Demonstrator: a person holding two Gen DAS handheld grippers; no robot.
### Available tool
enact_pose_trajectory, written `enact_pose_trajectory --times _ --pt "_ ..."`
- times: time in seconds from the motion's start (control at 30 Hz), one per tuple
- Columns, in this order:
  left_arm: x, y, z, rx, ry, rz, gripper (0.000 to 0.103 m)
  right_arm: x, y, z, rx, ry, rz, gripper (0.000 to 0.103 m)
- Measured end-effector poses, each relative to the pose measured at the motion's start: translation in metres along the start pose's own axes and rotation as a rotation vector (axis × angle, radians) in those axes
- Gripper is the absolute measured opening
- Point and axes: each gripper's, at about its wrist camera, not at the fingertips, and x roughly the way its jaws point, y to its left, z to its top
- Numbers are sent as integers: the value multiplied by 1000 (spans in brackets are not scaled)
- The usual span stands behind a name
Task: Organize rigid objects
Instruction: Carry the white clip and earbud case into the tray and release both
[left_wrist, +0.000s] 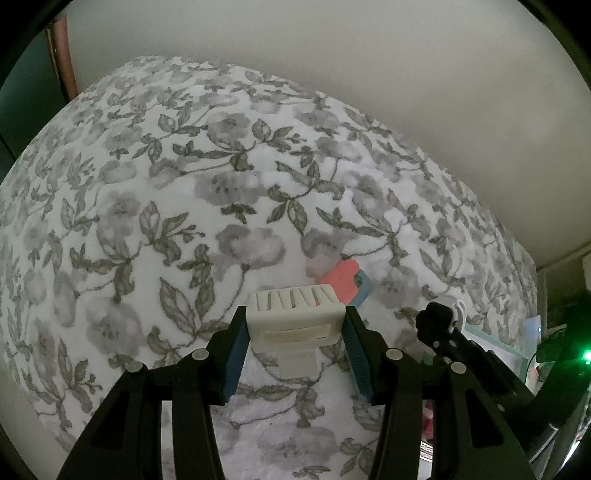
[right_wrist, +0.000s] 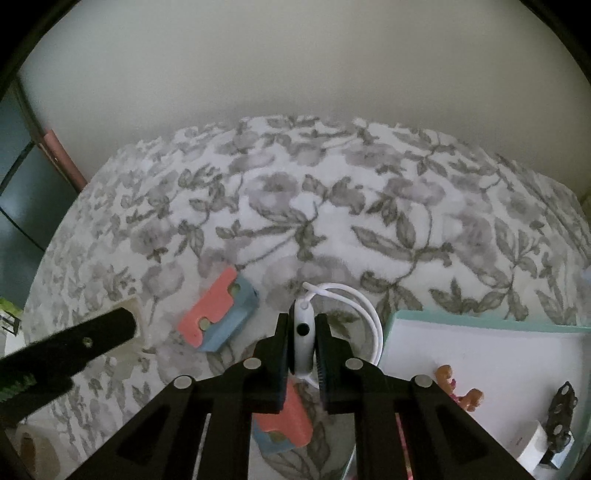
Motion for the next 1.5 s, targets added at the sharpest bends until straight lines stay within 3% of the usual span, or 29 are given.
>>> enact_pose_trajectory --times 0.27,0.53,1.0,1.33,1.5 --pt "-8 -8 -4 18 -9 -6 52 -11 -3 -4 9 12 -6 14" --pt "-31 -29 -21 84 -43 -17 52 -57 -29 -12 52 -18 -41 14" --pt "-55 -117 -94 374 -29 -87 52 -125 -105 -62 259 -30 -122 14" --pt "-44 -155 -142 537 32 -78 52 -153 -134 -94 351 -23 -141 14" --pt "-32 -162 -158 585 64 -45 52 -141 -145 -109 385 42 -141 14"
